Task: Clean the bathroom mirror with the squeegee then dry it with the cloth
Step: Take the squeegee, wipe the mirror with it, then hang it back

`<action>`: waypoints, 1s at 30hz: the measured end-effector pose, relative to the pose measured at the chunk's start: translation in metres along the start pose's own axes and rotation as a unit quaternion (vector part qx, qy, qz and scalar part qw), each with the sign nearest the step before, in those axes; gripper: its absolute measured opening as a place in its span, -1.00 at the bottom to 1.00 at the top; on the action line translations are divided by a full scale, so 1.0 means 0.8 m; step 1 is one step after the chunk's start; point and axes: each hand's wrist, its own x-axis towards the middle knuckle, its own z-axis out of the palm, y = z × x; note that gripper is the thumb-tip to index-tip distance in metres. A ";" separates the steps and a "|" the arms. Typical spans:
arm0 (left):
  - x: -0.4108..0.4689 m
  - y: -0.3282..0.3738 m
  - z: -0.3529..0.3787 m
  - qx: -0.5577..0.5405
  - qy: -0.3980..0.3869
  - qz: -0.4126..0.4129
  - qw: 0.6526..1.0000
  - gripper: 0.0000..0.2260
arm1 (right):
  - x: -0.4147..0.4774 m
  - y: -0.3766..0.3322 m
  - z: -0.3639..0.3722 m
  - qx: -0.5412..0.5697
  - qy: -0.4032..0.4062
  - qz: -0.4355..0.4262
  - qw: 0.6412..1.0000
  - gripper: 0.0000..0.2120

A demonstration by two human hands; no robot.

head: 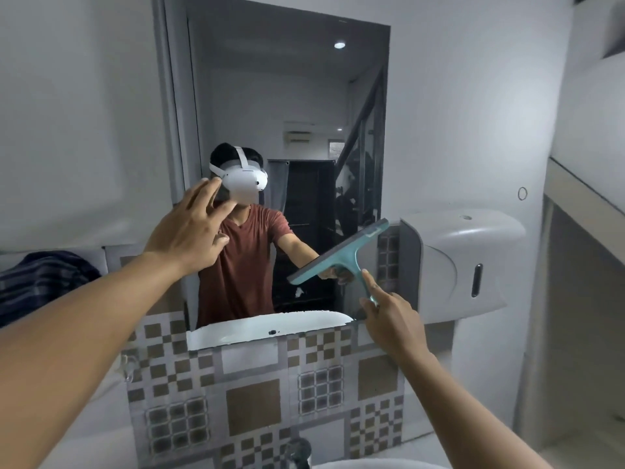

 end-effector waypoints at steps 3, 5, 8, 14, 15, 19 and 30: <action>-0.001 0.000 0.004 0.001 0.009 0.006 1.000 -0.35 | -0.006 -0.003 0.005 0.012 -0.006 0.015 1.000 -0.45; -0.002 0.000 0.005 0.005 0.013 0.008 1.000 -0.36 | -0.015 -0.004 0.013 0.031 -0.022 0.035 0.999 -0.45; -0.002 -0.002 0.004 0.008 0.013 0.010 1.000 -0.37 | -0.035 -0.005 0.029 0.066 -0.029 0.059 0.996 -0.46; -0.009 0.001 0.007 0.027 0.024 0.010 0.999 -0.38 | -0.048 -0.018 0.055 0.100 0.014 0.091 0.991 -0.46; -0.009 0.001 0.007 0.029 0.027 0.011 0.999 -0.38 | -0.047 -0.017 0.057 0.109 0.011 0.093 0.990 -0.46; -0.012 0.004 0.010 0.024 0.032 0.009 0.999 -0.39 | -0.052 -0.018 0.062 0.137 -0.003 0.101 0.985 -0.47; -0.030 0.005 0.025 0.006 0.015 0.000 1.000 -0.32 | -0.088 -0.044 0.094 0.249 -0.018 0.162 0.955 -0.48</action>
